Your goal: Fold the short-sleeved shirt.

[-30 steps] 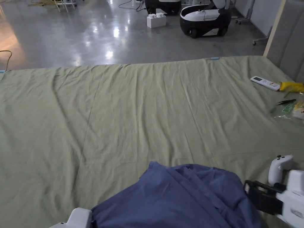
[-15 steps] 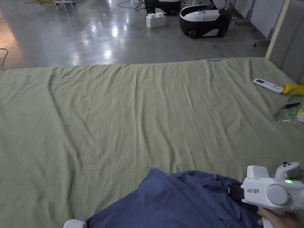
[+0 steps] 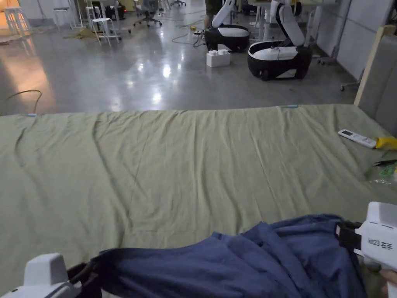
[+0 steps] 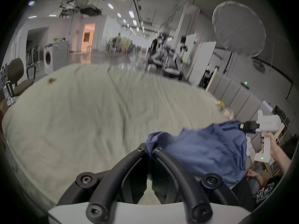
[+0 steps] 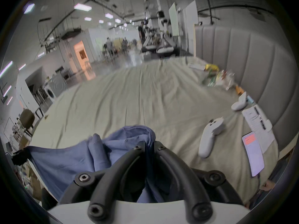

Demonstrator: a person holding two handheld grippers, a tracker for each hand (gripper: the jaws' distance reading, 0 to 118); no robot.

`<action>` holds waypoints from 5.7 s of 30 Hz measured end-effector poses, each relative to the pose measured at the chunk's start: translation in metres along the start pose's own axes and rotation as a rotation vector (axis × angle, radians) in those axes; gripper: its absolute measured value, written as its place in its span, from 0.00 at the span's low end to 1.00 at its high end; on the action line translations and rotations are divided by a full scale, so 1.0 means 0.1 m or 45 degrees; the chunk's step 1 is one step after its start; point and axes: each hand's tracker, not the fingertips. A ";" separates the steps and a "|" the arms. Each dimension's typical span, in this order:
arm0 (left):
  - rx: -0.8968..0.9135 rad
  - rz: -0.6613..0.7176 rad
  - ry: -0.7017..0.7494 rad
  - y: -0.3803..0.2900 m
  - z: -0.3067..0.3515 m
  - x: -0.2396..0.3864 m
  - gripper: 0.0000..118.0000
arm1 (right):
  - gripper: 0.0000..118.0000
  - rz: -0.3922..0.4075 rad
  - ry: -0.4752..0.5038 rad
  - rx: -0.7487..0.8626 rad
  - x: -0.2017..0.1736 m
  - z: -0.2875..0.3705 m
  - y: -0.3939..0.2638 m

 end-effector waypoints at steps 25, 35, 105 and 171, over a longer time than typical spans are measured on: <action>0.741 -0.122 0.036 2.00 1.56 0.27 0.03 | 0.07 0.097 0.016 0.747 -0.31 2.05 1.74; 0.725 -0.080 0.071 2.14 1.17 0.25 0.03 | 0.07 0.172 -0.071 0.736 -0.50 1.60 1.89; -0.104 -0.067 0.152 -0.82 0.69 -0.68 0.79 | 0.67 -0.321 -0.084 0.015 0.37 0.96 -1.31; -0.799 -0.604 -0.173 -0.08 -3.77 1.82 0.60 | 0.00 -0.219 -0.121 0.157 0.15 1.49 -1.60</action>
